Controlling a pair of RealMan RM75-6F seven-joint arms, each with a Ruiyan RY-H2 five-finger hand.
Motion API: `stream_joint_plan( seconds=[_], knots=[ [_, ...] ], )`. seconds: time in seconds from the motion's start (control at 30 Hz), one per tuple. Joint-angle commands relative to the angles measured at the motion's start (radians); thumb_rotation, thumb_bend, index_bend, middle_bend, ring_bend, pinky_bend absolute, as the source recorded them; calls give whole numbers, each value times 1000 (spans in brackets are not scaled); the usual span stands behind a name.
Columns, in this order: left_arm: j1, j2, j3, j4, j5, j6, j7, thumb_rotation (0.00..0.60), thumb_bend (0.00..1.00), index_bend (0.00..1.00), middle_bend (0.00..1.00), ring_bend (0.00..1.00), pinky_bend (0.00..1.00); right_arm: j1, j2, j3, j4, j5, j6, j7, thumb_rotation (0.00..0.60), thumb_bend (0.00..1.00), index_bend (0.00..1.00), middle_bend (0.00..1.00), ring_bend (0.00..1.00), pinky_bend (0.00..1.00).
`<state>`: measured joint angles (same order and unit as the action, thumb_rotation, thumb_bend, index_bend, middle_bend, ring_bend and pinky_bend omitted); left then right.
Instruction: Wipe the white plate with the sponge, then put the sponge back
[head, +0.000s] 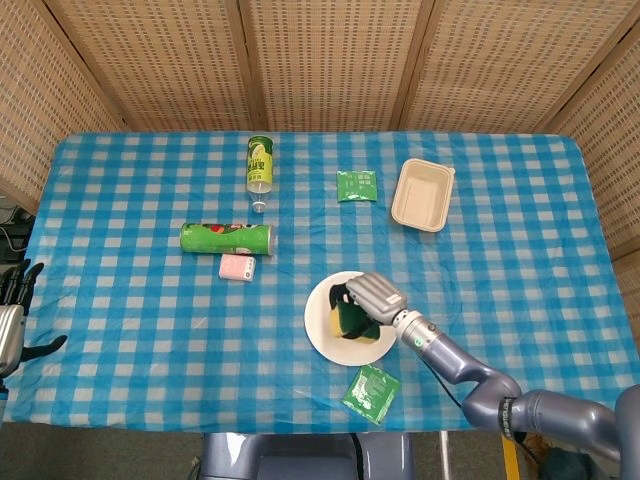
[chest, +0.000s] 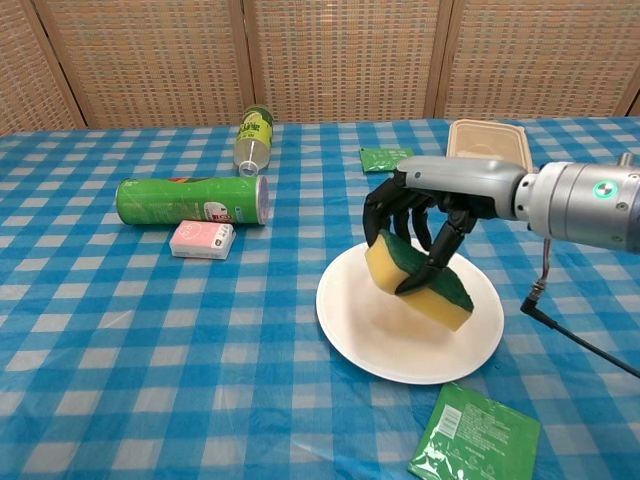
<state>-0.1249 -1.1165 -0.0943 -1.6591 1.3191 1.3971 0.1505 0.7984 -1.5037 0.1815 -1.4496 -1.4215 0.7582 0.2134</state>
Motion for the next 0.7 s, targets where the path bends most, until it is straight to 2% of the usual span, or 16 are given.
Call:
stream_joint_plan(
  seconds=[0.03, 0.33, 0.7],
  knots=[
    [0, 2, -1, 1, -2, -1, -4, 600, 0, 0, 0, 0, 0, 7, -32, -19, 44, -28, 24, -13, 600, 465, 532, 621, 540, 585],
    [-2, 3, 0, 4, -3, -5, -12, 600, 0, 0, 0, 0, 0, 7, -60, -59, 109, -46, 24, -21, 600, 465, 532, 623, 540, 585],
    [-2, 5, 2, 4, -5, -7, -15, 600, 0, 0, 0, 0, 0, 13, -93, -91, 165, -61, 24, 31, 600, 478, 534, 624, 540, 585]
  ],
)
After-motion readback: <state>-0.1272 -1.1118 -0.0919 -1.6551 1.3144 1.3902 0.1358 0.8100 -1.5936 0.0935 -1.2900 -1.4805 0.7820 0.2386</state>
